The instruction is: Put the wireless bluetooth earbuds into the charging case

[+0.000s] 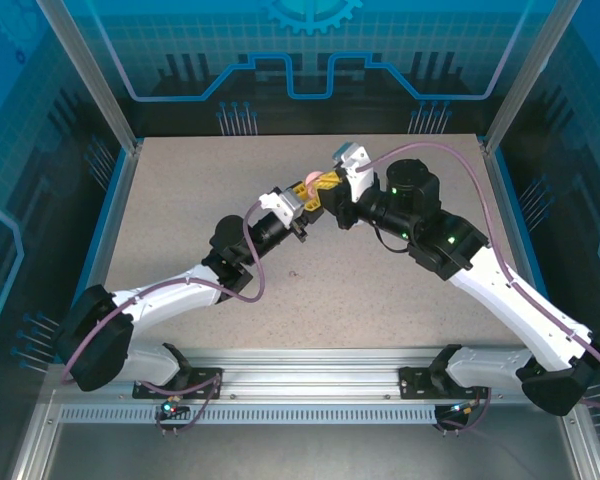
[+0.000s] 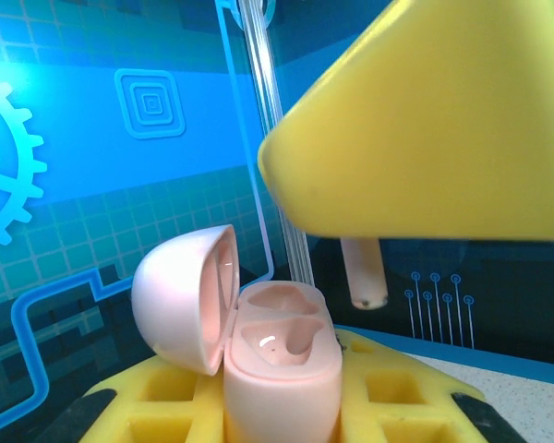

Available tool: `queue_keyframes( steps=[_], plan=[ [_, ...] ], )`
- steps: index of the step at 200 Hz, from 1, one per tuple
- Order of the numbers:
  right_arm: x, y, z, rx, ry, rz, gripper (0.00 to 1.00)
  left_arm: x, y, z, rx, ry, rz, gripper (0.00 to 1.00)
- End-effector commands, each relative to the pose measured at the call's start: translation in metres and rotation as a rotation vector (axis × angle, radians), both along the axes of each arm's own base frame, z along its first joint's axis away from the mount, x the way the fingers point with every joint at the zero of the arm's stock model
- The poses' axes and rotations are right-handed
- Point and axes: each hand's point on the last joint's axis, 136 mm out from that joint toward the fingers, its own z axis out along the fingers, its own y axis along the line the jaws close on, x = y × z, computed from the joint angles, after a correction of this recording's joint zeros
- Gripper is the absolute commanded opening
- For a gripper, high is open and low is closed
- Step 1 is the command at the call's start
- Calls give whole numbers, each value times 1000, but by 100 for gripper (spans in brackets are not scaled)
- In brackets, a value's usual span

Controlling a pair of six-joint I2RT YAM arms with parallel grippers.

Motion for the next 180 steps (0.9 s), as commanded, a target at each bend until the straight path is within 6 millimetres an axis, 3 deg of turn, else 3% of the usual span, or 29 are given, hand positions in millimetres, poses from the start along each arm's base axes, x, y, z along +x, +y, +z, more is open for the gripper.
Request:
queue_keyframes(
  steps=[1,62,144,180],
  plan=[
    [3,-5,0,8,-3,-12,13,-8,-2,24,-24,-69,-17,0],
    [10,-16,4,44,-1,-40,13,-10,-4,23,-14,-67,-22,0],
    [5,-13,15,80,-5,-2,12,-10,-8,20,-3,-61,-31,0],
    [8,-12,11,72,0,-11,11,-13,-10,22,-4,-65,-41,0]
  ],
)
